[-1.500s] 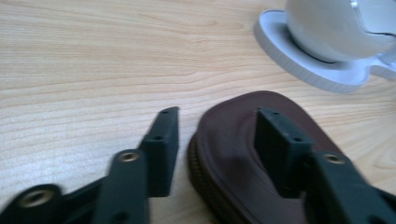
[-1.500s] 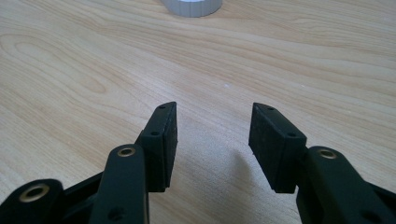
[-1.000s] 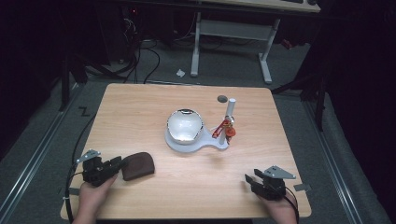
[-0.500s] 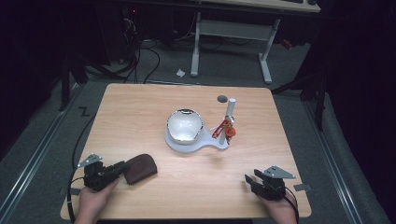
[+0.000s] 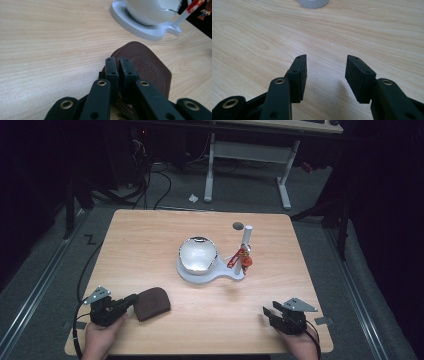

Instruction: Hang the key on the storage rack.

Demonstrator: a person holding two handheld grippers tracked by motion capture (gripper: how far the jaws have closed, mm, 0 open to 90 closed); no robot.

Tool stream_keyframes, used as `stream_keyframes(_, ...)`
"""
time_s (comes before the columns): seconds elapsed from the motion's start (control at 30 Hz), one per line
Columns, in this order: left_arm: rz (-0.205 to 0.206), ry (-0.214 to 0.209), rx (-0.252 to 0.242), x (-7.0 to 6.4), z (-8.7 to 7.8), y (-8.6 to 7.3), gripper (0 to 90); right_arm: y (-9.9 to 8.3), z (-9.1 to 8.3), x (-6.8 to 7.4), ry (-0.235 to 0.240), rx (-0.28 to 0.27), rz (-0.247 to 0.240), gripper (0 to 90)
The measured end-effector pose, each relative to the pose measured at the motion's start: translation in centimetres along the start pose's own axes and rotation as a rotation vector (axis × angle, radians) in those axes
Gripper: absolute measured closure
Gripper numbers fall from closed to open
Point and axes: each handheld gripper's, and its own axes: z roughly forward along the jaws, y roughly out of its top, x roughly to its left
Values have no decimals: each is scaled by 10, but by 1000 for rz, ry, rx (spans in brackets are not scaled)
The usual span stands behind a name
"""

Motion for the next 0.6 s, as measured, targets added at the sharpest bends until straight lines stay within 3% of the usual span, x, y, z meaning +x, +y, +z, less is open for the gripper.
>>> stream_keyframes(0.2,18,18,-57,-4,-10,4,869,0,-1,-1,-3,-7,1,526)
stream_keyframes(0.4,63,39,-115,-13,-18,9,871,2,0,-1,-10,-17,6,528)
stream_keyframes(0.6,90,42,-136,-18,-20,11,872,3,2,-1,-17,-19,9,531)
